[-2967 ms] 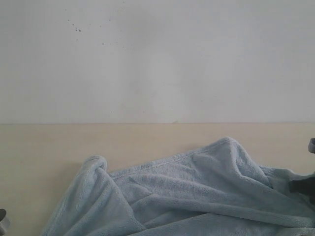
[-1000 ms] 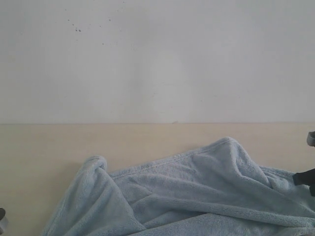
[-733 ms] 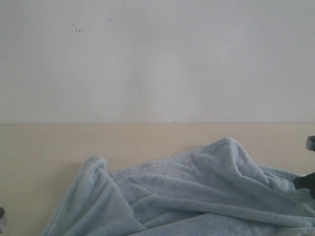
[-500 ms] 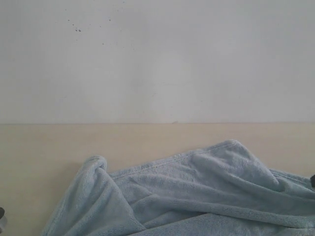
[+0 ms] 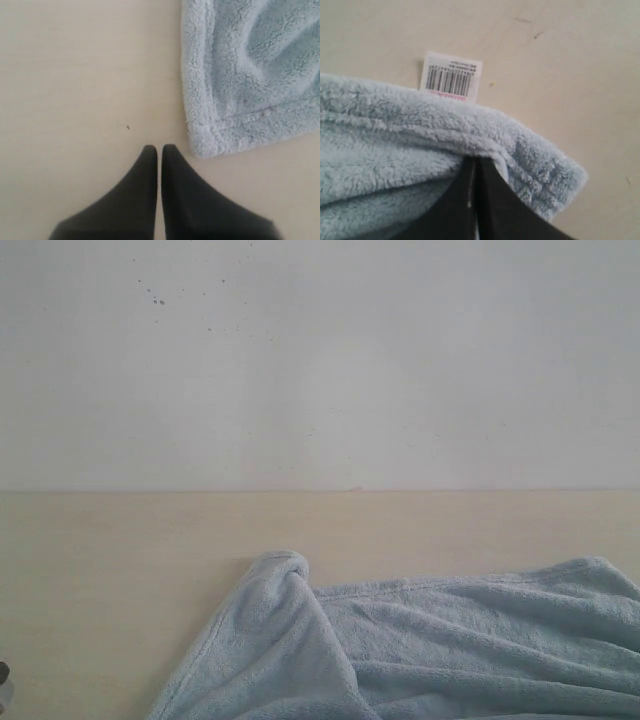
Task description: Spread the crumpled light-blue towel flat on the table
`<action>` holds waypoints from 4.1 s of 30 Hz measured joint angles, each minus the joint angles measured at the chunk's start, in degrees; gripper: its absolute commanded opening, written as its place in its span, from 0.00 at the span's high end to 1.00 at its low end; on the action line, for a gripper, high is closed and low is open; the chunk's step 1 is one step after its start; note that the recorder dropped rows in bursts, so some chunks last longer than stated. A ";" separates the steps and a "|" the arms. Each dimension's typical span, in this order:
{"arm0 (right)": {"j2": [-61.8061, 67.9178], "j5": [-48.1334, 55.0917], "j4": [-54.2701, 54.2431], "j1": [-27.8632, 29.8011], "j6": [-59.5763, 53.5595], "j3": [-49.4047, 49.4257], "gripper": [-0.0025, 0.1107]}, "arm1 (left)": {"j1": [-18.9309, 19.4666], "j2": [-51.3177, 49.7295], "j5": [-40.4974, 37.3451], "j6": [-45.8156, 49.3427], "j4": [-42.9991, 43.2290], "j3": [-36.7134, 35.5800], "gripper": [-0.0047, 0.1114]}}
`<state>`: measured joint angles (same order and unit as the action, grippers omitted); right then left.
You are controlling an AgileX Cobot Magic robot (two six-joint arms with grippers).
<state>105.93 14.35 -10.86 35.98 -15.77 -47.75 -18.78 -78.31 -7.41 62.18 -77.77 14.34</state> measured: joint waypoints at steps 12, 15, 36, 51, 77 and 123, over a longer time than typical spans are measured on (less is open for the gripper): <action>-9.99 -1.20 -1.96 -16.30 0.00 0.39 0.98 | 0.00 0.00 -5.04 1.70 0.75 5.11 0.92; -12.52 -1.60 -2.22 -17.86 0.00 0.39 0.98 | 0.00 -0.10 -6.35 1.91 0.87 8.57 0.92; -16.33 3.97 -2.56 -18.27 0.00 0.39 0.98 | -3.26 -18.21 -10.04 4.50 2.42 20.13 0.92; -16.33 5.30 -2.56 -18.27 0.00 0.39 0.98 | -4.31 -20.69 -6.53 -3.87 10.27 17.01 0.92; -16.33 4.46 -4.55 -18.27 0.00 0.39 0.98 | 6.26 3.46 -7.74 -28.64 24.36 3.27 0.92; 10.69 1.80 -12.77 -55.94 -18.64 -19.79 0.98 | -2.32 -24.43 -5.62 -15.07 25.93 35.58 0.92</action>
<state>116.63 16.16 -23.62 -19.95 -34.41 -67.54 -21.09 -102.74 -13.03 47.11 -51.84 49.91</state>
